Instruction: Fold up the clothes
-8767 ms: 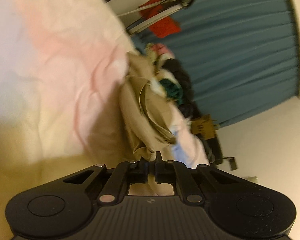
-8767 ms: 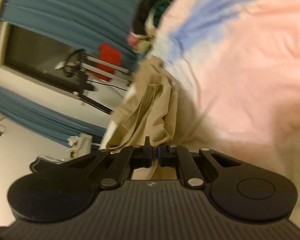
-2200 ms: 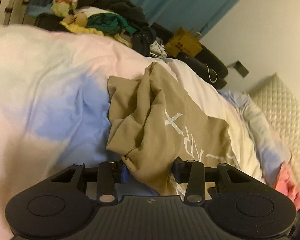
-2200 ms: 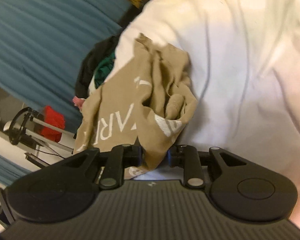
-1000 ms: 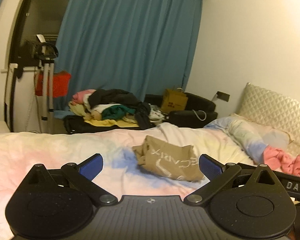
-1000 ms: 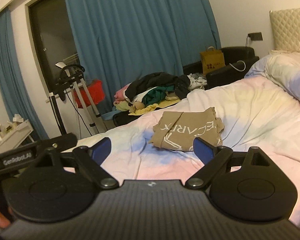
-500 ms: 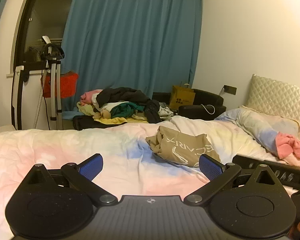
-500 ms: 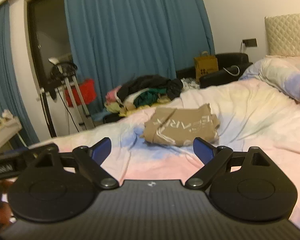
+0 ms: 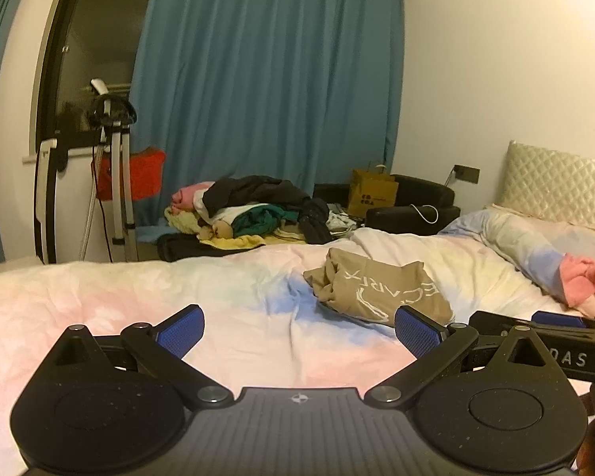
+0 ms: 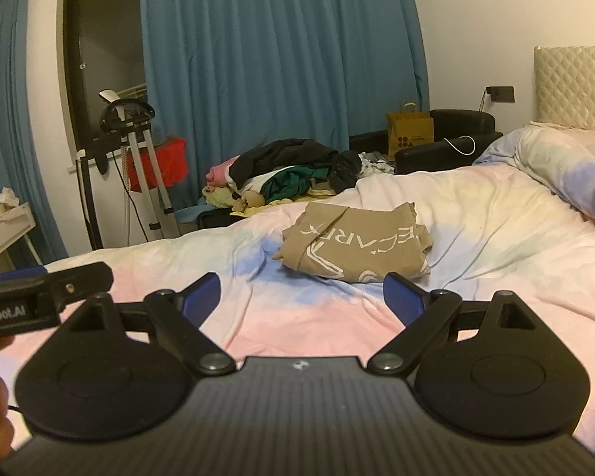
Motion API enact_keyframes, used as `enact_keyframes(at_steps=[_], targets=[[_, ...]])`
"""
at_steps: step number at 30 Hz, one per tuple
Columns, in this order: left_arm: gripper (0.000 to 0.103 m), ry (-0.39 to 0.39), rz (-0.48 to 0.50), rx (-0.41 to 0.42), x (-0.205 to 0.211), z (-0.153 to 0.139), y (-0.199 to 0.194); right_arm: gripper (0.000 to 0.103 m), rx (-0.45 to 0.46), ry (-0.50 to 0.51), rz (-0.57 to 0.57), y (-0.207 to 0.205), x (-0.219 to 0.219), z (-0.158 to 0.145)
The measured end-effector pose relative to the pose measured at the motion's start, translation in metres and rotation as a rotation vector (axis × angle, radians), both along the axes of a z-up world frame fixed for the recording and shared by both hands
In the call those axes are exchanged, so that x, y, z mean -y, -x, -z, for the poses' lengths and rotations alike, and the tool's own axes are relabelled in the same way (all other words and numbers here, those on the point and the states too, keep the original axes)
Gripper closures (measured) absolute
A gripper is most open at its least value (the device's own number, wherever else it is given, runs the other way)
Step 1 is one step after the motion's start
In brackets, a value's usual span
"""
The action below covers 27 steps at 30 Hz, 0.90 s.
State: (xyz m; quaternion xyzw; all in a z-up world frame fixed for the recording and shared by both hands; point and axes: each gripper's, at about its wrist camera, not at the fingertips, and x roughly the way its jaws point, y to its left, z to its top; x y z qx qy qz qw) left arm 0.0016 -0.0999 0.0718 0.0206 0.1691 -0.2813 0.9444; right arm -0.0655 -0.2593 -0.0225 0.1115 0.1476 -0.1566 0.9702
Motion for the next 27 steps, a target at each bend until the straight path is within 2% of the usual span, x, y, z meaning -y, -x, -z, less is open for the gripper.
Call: enact_keyframes(at_steps=[8, 27], targets=[[0.0, -0.008, 0.032, -0.037, 0.0087, 0.0044, 0.0017, 0.013, -0.003, -0.006, 0.004, -0.0011, 0.003, 0.0004], [0.0, 0.005, -0.001, -0.027, 0.0053, 0.0011, 0.0012, 0.013, 0.0, -0.024, 0.009, 0.0005, 0.0046, 0.0003]])
